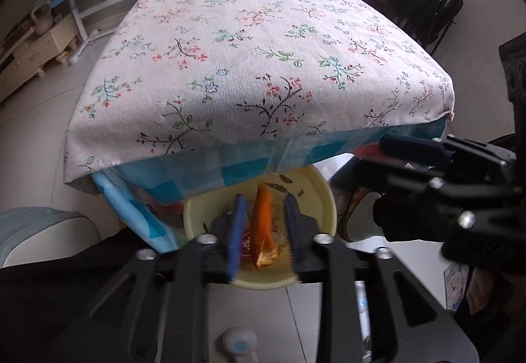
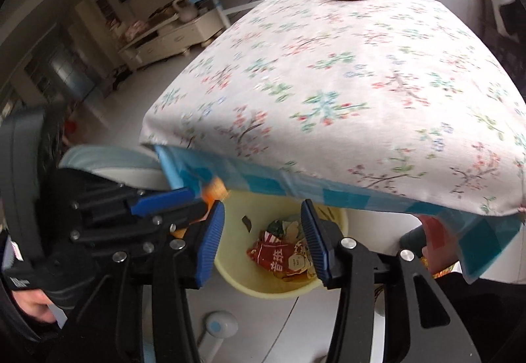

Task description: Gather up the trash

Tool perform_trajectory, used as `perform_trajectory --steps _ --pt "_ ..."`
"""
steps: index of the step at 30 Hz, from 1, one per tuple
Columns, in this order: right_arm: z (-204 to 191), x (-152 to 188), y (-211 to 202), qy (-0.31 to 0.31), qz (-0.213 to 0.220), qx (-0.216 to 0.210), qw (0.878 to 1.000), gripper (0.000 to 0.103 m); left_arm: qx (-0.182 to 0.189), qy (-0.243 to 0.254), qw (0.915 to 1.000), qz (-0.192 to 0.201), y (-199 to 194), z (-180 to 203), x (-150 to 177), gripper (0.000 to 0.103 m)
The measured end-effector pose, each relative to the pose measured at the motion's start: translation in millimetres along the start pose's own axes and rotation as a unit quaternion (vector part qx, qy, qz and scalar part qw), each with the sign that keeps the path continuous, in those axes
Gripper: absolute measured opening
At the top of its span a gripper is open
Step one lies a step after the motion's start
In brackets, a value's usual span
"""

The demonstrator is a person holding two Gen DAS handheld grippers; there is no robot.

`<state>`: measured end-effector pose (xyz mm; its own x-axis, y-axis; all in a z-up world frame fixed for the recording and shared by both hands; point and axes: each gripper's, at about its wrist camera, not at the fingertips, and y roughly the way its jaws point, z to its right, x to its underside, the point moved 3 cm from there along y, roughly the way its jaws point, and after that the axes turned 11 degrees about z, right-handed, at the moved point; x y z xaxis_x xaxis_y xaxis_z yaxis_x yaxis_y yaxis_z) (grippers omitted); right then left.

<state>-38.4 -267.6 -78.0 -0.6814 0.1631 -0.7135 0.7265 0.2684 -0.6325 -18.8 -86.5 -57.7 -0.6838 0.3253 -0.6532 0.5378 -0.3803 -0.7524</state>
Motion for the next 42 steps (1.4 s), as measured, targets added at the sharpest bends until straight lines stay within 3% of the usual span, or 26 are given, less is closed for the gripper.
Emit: perform_trajectory --steps 2,9,14,21,31,42 --pt "2 -4 -3 0.006 0.011 0.004 1.000 0.049 -0.004 0.003 1.0000 0.008 -3 1 -1 0.047" --pt "10 -11 -13 0.016 0.044 0.017 0.999 0.054 -0.025 0.015 0.9991 0.031 -10 3 -10 0.058" --pt "14 -14 -19 0.013 0.063 0.034 0.997 0.058 -0.060 0.018 0.9949 0.079 -26 2 -21 0.081" --pt "16 -18 -27 0.004 0.085 0.048 0.995 0.065 -0.093 0.026 0.9864 0.133 -44 7 -35 0.093" --pt "23 -24 -42 0.002 0.130 0.086 0.988 0.075 -0.108 0.011 0.9741 0.198 -65 14 -51 0.096" --pt "31 -36 -75 -0.013 0.224 0.157 0.962 0.086 -0.141 0.001 0.9496 0.280 -97 18 -67 0.096"
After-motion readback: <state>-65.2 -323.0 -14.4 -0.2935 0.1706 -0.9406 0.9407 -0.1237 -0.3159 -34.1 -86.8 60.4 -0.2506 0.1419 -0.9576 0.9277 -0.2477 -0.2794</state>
